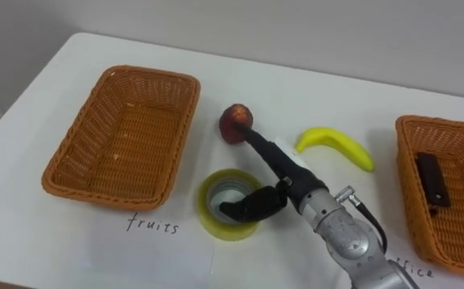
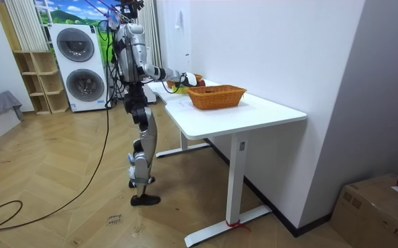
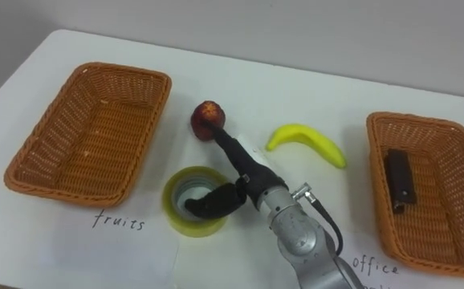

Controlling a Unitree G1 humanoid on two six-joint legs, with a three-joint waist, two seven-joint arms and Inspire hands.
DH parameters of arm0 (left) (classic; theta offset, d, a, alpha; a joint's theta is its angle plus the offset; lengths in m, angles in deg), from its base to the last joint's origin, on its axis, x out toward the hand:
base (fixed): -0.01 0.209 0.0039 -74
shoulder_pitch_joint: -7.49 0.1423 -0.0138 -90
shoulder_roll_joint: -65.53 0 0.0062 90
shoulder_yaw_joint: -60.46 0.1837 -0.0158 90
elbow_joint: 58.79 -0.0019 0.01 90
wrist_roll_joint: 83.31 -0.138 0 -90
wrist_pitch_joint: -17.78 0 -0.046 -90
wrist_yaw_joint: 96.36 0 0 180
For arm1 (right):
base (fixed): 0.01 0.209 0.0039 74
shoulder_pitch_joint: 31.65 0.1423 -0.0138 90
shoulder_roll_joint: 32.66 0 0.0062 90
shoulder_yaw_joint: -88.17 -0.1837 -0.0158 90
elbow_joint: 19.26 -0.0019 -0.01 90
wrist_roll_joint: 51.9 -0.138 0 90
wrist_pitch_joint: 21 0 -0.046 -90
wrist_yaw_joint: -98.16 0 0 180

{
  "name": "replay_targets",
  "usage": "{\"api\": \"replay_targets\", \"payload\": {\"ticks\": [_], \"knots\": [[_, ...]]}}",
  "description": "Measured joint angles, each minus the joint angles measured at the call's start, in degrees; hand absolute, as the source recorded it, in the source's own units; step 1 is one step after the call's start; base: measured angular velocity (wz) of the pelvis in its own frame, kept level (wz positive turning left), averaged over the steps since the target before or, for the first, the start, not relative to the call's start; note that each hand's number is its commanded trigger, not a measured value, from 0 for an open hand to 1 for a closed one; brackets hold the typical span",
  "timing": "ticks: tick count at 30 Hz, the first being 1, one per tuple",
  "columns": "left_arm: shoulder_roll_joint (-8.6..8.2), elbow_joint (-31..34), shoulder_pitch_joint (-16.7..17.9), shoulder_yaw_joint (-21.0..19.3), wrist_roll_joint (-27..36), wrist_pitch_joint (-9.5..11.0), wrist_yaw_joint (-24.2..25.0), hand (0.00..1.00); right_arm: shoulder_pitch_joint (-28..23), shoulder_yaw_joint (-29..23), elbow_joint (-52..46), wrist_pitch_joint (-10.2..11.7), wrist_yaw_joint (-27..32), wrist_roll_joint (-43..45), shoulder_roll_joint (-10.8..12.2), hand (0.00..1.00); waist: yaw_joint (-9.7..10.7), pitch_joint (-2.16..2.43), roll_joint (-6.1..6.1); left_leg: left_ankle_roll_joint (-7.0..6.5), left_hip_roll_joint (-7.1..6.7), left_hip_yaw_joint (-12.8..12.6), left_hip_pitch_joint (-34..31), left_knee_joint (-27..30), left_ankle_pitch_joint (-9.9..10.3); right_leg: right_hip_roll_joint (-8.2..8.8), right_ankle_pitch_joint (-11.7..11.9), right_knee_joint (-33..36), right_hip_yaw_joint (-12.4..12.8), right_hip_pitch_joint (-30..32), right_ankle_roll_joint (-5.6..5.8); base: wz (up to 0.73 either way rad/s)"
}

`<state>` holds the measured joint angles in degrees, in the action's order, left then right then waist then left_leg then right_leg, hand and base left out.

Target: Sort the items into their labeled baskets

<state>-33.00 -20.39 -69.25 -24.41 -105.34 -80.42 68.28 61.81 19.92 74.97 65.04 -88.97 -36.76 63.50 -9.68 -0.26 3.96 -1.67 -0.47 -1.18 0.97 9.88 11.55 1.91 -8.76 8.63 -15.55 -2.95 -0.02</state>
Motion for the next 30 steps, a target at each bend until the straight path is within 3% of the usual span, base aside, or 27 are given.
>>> {"api": "replay_targets", "payload": {"ticks": [5,17,21,26,30], "knots": [[-0.03,-0.4,0.0,-1.0,0.0,-0.3,0.9,0.0,0.0,-0.3,0.2,-0.2,-0.7,1.5,0.0,0.0,0.0,-0.02,0.05,0.0,-0.01,0.0,0.1,0.0,0.0,0.01,0.0,0.0,0.0,-0.1,0.0,0.0],[0.14,-0.3,-0.1,-4.0,-0.1,-1.5,2.6,0.0,2.3,-3.1,-0.8,-4.9,-11.3,5.3,0.0,0.0,0.1,-0.24,0.63,-0.02,-0.2,0.8,0.2,0.3,0.0,0.08,0.0,0.0,0.3,-0.4,0.0,0.01],[0.13,-0.2,-0.2,-4.5,-0.1,-1.5,2.8,0.0,2.3,-3.5,-2.0,-5.4,-13.6,6.6,0.0,0.0,0.1,-0.34,0.82,-0.02,-0.23,1.3,0.1,0.4,0.0,0.08,0.0,0.1,-0.1,-0.4,0.0,0.06],[0.24,-0.7,-0.4,-5.2,0.0,-0.8,3.3,0.0,2.3,-3.9,-4.4,-5.6,-16.3,10.5,-0.1,0.0,-0.2,-0.12,1.26,-0.02,-0.22,1.6,-0.3,0.5,0.0,0.03,0.0,0.0,-0.1,-0.2,0.0,0.02],[0.53,-1.4,-0.5,-6.2,0.0,-0.4,3.4,0.0,2.3,-3.9,-5.6,-5.6,-18.2,12.2,-0.7,0.0,-0.3,-0.01,2.21,-0.02,-0.22,1.6,-0.3,0.5,0.0,0.04,0.0,0.0,0.0,-0.2,0.0,0.0]]}}
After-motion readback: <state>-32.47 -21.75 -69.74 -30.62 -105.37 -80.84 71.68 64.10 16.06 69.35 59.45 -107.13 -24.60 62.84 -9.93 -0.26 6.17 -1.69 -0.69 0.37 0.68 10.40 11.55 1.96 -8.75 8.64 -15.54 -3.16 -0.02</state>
